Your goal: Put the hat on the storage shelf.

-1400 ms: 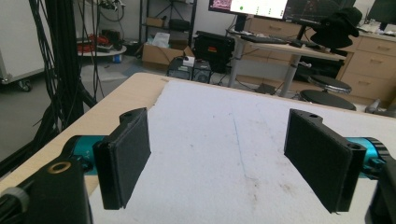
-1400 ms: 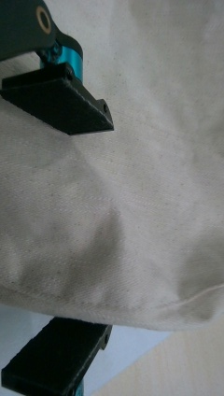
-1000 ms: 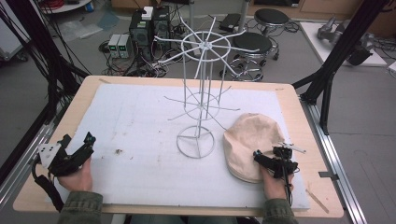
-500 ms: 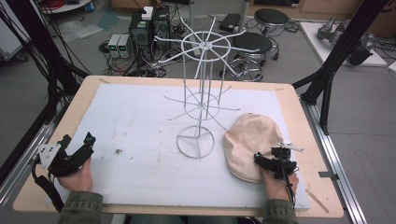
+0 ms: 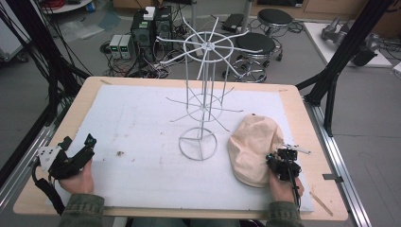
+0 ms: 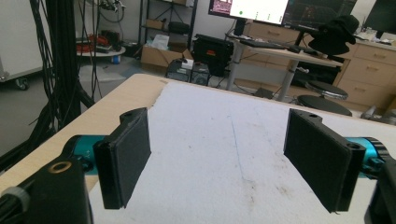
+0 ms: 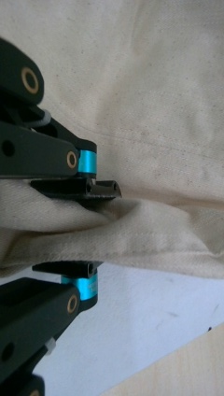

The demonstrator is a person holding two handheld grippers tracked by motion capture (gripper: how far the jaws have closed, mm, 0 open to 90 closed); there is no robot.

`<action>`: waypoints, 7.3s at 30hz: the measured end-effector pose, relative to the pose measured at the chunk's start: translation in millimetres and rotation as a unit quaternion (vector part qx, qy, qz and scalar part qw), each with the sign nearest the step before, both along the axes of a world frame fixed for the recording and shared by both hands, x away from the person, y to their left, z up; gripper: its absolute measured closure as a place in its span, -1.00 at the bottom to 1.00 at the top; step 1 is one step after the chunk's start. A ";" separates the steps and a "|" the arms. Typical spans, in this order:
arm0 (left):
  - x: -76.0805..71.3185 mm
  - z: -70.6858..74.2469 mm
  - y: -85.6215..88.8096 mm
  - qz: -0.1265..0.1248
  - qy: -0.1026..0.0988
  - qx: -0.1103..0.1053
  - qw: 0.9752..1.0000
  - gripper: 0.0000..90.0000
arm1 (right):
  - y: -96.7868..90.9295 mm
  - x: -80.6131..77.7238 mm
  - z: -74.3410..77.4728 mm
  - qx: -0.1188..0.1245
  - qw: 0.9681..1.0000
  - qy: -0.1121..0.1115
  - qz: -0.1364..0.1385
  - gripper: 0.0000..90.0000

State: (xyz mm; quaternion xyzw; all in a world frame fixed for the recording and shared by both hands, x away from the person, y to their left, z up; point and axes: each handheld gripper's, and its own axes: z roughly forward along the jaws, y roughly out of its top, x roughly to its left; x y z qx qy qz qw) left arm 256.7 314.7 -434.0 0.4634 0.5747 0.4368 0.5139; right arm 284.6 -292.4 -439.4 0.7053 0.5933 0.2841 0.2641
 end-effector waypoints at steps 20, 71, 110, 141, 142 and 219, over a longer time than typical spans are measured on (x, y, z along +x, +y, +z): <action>1.0 -0.4 0.5 -0.002 -0.005 -0.004 1.000 -0.48 | -11.5 -10.6 14.6 0.080 0.992 -0.093 0.015 0.71; 2.5 -2.1 1.4 -0.008 -0.005 -0.019 1.000 -0.48 | -27.8 -36.3 58.0 0.148 0.933 -0.246 0.218 0.70; 3.4 -3.6 -2.2 -0.011 0.000 -0.020 1.000 -0.48 | -31.3 -33.9 135.3 0.172 0.842 -0.375 0.347 0.69; 4.3 -4.3 -2.2 -0.015 0.001 -0.023 1.000 -0.48 | -25.8 -44.1 229.8 0.129 0.791 -0.494 0.336 0.67; 4.3 -4.3 -2.1 -0.015 0.002 -0.023 1.000 -0.48 | -25.7 -45.2 233.5 0.127 0.789 -0.499 0.335 0.67; 4.6 -4.5 -2.2 -0.016 -0.001 -0.028 0.999 -0.48 | 9.0 -21.1 336.3 0.191 0.717 -0.601 0.296 0.64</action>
